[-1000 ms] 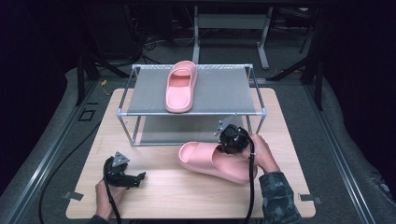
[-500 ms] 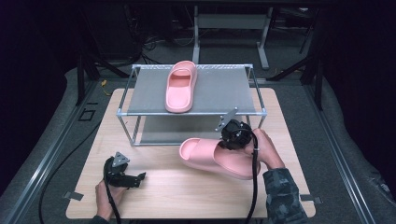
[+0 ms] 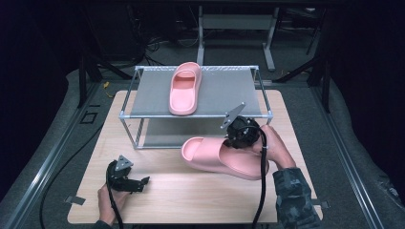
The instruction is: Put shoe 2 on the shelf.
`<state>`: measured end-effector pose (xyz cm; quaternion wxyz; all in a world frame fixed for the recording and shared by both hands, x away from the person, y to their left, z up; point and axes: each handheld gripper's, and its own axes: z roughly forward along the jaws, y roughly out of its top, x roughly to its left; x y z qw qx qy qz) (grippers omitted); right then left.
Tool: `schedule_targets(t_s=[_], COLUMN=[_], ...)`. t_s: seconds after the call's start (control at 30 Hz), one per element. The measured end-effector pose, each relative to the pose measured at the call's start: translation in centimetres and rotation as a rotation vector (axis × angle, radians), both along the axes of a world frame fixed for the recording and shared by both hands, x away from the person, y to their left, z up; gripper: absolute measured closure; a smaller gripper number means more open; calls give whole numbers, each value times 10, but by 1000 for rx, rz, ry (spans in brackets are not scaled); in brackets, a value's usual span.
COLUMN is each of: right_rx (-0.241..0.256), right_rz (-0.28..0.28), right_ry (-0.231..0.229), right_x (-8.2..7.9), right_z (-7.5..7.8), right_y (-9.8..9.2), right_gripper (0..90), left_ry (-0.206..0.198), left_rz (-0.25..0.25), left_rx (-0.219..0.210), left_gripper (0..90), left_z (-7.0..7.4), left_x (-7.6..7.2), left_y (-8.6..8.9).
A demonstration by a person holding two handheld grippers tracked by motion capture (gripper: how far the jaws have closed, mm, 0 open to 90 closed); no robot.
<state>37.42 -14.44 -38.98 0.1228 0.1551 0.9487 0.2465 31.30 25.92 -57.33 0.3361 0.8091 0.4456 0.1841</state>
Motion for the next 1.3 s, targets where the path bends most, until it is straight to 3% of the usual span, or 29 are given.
schedule_targets(t_s=[0.13,0.17,0.23,0.3,0.37,0.43,0.57,0.63,0.77,0.97,1.3], right_rx=[3,22,6,26,8,29,14,39,51,62,89], right_rz=[5,23,10,28,13,31,17,27,16,-29,-167], right_ry=[-7,11,-13,5,-23,-2,-35,-18,-29,-33,-32], right_x=[-1,0,-1,0,-2,-1,-2,0,2,5,15], right_z=[11,13,21,25,31,34,43,47,57,69,79], right_y=[0,-1,-2,-3,-3,-4,-6,-7,-11,-16,-24], right_gripper=[831,830,831,831,831,830,830,830,830,829,829], left_ry=[0,0,0,0,0,0,-2,0,-1,-1,-2], left_rz=[0,0,0,0,0,1,3,1,3,3,3], left_rx=[0,0,0,0,1,0,-1,1,-2,-2,-2], left_gripper=[0,0,0,0,0,0,0,0,0,0,0], left_z=[0,0,0,0,0,0,0,0,0,0,0], left_x=[0,0,0,0,0,0,0,0,0,0,0], left_y=[0,0,0,0,0,0,0,0,0,0,0])
